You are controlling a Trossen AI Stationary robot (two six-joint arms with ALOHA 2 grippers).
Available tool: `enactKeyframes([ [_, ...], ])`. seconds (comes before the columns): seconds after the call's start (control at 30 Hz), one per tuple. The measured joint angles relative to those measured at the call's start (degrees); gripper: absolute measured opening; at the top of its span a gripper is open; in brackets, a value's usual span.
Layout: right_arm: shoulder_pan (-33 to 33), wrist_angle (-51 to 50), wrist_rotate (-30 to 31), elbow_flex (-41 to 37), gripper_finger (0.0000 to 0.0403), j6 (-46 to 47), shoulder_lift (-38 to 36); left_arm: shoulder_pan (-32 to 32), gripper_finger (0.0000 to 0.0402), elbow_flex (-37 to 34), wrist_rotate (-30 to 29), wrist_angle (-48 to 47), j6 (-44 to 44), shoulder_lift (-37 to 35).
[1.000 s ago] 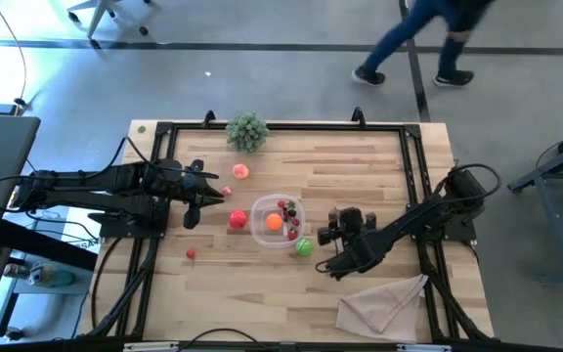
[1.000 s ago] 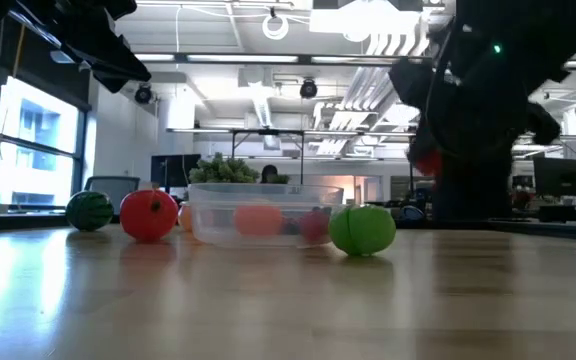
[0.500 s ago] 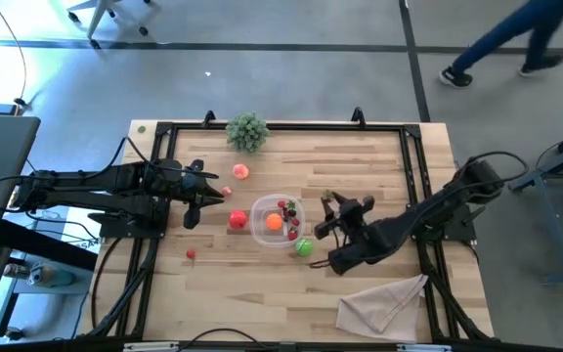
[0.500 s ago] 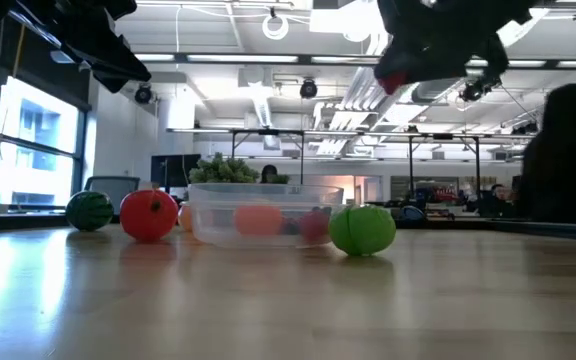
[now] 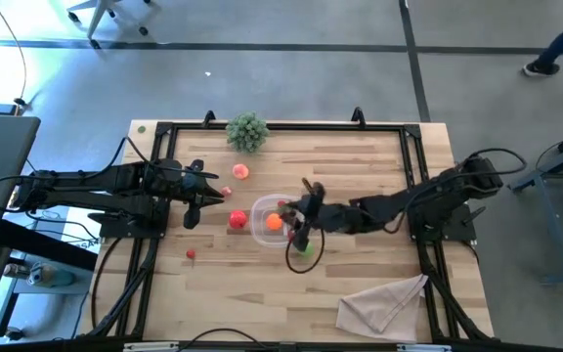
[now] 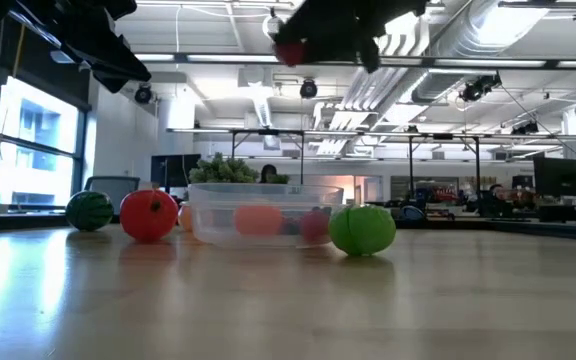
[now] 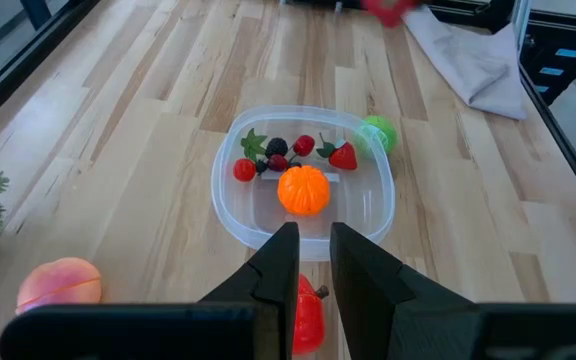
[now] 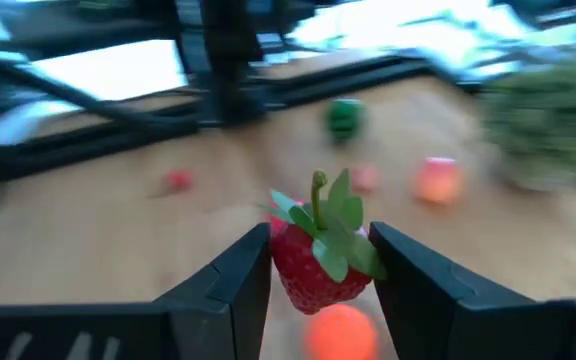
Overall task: Pick and placing Produce into tupperware
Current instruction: Put the strawberry into the transparent bin
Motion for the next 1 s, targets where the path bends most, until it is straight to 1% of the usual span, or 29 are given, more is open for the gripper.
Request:
enactKeyframes([
  [0.07, -1.3, 0.8, -6.3, 0.0, 0.0149, -1.0, 0.0, 0.0, 0.0051, 0.0, 0.0, 0.0, 0.0, 0.0],
  [0.13, -2.5, 0.1, -9.9, 0.0, 0.0149, -1.1, 0.0, 0.0, 0.0051, 0.0, 0.0, 0.0, 0.0, 0.0],
  [0.3, -4.7, -4.1, -15.1, 0.0, 0.0149, -0.8, 0.7, 0.0, 0.0051, 0.0, 0.0, 0.0, 0.0, 0.0],
  [0.43, -6.7, -5.9, -18.8, 0.0, 0.0149, 1.8, 2.9, 0.0, 0.0051, 0.0, 0.0, 0.0, 0.0, 0.0],
  [0.63, -8.9, -7.0, -19.4, 0.0, 0.0149, 3.0, 8.1, 0.0, 0.0051, 0.0, 0.0, 0.0, 0.0, 0.0],
  [0.87, -10.1, -7.6, -18.9, 0.0, 0.0149, 3.1, 11.7, 0.0, 0.0051, 0.0, 0.0, 0.0, 0.0, 0.0],
  [1.0, -10.4, -9.4, -15.8, 0.0, 0.0149, 3.0, 12.8, 0.0, 0.0051, 0.0, 0.0, 0.0, 0.0, 0.0],
])
